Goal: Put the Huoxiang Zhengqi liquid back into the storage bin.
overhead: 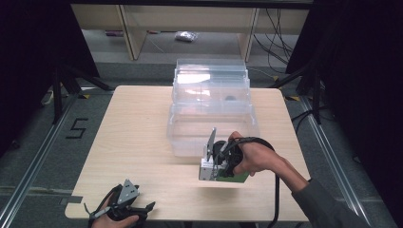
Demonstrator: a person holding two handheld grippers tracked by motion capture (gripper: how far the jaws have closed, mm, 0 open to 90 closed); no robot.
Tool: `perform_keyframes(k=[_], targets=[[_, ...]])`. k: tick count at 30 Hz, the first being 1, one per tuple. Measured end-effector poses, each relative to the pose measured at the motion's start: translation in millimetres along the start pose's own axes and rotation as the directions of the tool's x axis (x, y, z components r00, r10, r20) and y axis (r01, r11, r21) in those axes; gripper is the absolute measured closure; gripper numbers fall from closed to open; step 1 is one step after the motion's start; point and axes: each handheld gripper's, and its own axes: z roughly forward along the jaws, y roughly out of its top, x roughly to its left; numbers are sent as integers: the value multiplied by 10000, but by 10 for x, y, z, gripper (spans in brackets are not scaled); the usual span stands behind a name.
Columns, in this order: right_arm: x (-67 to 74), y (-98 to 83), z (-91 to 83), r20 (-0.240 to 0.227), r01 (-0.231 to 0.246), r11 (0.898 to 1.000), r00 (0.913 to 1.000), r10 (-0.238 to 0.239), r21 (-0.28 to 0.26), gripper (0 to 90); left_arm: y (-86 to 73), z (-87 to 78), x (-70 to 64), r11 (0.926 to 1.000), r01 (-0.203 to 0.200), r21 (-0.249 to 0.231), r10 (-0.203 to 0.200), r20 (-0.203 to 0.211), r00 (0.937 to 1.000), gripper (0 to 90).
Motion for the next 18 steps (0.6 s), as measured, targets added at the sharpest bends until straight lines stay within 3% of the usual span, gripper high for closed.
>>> perform_keyframes(k=[5, 6, 12, 18], targets=[[-9, -23, -68, 57, -309, 9995, 9995, 309, 20, 643, 1, 2, -9, 9999, 104, -97, -103, 52, 9999, 181], [-35, -33, -66, 70, -73, 9999, 9999, 73, -90, 643, 3, -5, 0, 10000, 35, -61, -36, -24, 10000, 181], [-78, -49, -118, 75, 72, 9998, 9999, -71, -158, 643, 4, -3, 3, 9998, 104, -141, -105, -15, 9999, 181], [-100, -41, -225, 326, -167, 9999, 9993, 168, -32, 643, 1, 4, -8, 9998, 91, -151, -91, -27, 10000, 181]])
